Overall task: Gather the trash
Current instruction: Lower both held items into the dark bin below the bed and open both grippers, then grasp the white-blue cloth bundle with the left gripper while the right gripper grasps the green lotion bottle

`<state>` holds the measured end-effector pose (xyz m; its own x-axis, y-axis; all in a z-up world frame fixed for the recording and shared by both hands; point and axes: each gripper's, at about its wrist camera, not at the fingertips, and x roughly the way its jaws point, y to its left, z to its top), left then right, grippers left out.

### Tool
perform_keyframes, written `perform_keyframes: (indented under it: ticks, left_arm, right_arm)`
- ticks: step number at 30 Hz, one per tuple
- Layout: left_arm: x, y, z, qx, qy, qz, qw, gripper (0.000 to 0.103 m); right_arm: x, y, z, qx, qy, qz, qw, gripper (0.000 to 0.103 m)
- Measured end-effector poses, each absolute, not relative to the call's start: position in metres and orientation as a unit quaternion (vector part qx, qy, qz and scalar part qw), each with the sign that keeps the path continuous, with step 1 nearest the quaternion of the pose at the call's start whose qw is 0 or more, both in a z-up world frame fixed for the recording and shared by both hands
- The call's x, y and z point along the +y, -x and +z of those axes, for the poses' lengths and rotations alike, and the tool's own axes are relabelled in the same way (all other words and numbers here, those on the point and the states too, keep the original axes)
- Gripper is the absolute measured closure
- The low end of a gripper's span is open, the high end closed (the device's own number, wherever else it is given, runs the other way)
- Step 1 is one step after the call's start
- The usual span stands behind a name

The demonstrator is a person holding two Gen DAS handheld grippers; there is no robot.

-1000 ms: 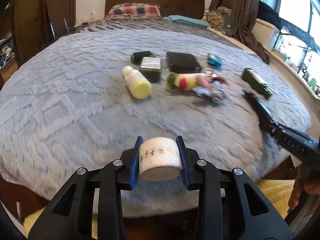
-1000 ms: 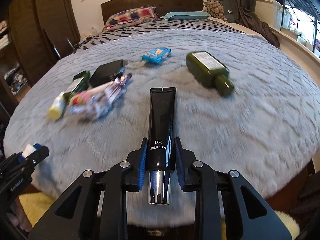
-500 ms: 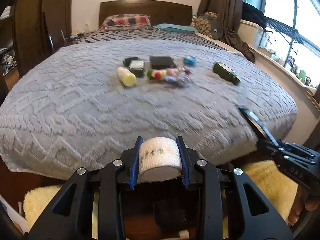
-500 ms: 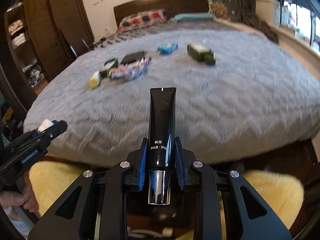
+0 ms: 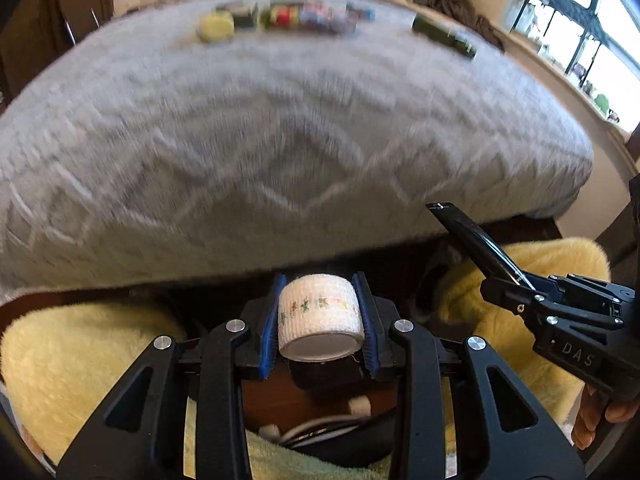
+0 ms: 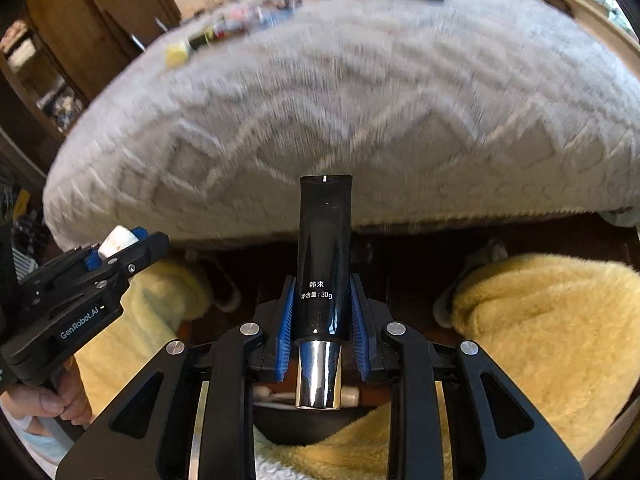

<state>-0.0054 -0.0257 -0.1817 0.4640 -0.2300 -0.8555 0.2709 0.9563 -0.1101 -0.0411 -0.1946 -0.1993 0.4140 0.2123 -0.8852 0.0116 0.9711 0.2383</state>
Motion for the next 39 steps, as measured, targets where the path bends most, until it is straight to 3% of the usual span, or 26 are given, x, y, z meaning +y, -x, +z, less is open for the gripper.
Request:
perform_keyframes:
  ticks: [16,26,29,31,36,39]
  left_arm:
    - [-0.048,-0.024,-0.294,0.608,-0.042,-0.166,0.775,0.071]
    - [-0.050,-0.024,-0.311,0.621,-0.036,-0.174,0.763,0.070]
    - [-0.049,-0.024,-0.308,0.618,-0.038,-0.168,0.767,0.057]
    - [-0.046,-0.025,-0.306,0.614,-0.039,-0.162,0.771,0.044]
    - [-0.041,-0.025,-0.291,0.599,-0.040,-0.152,0.786,0.030]
    - [-0.036,-0.026,-0.276,0.585,-0.039,-0.149,0.797,0.022]
  right_arm:
    - [-0.191,0.005,-0.297,0.614,-0.133,0.063,0.776,0.076]
    - [-0.199,-0.007,-0.308,0.619,-0.141,0.042,0.772,0.074]
    - [-0.203,-0.009,-0.305,0.611,-0.143,0.037,0.777,0.069]
    - [-0.206,-0.010,-0.301,0.605,-0.144,0.030,0.783,0.056]
    - [-0.215,-0.009,-0.287,0.589,-0.139,0.015,0.796,0.051]
    - [-0.222,-0.007,-0.266,0.568,-0.126,-0.002,0.814,0.029]
